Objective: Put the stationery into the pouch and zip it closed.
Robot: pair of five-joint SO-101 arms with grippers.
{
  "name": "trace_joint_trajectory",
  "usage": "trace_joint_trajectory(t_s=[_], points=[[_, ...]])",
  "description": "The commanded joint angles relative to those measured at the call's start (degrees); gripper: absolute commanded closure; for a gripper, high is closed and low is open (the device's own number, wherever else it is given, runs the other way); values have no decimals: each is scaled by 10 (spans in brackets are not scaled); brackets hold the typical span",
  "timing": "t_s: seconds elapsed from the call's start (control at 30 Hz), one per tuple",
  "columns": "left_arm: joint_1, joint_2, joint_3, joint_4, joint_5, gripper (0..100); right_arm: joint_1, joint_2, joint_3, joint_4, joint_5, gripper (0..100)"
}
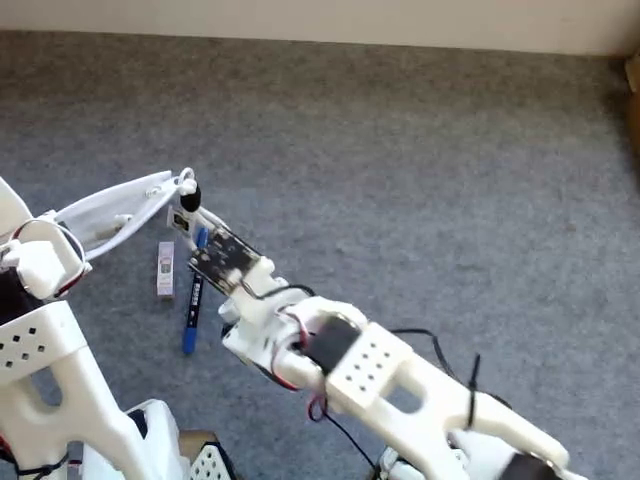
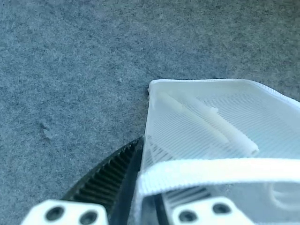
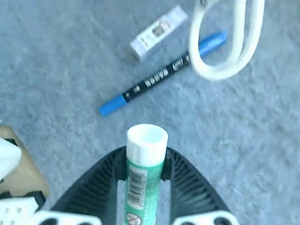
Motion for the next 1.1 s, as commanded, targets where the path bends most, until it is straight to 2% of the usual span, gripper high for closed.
trace_joint_trajectory(t_s=[0.0, 0.4, 0.6, 0.87, 1.07], points=[[7, 8, 0, -11, 5, 989, -8, -78, 22, -59, -6, 995], [28, 8, 13, -11, 5, 989, -7, -226, 46, -94, -7, 995], [48, 8, 24, -14, 6, 989, -6, -269, 42, -235, -3, 995], [48, 8, 24, -14, 7, 989, -8, -204, -22, -420, -6, 995], [47, 8, 24, -14, 7, 989, -8, -88, -124, -437, -6, 995]])
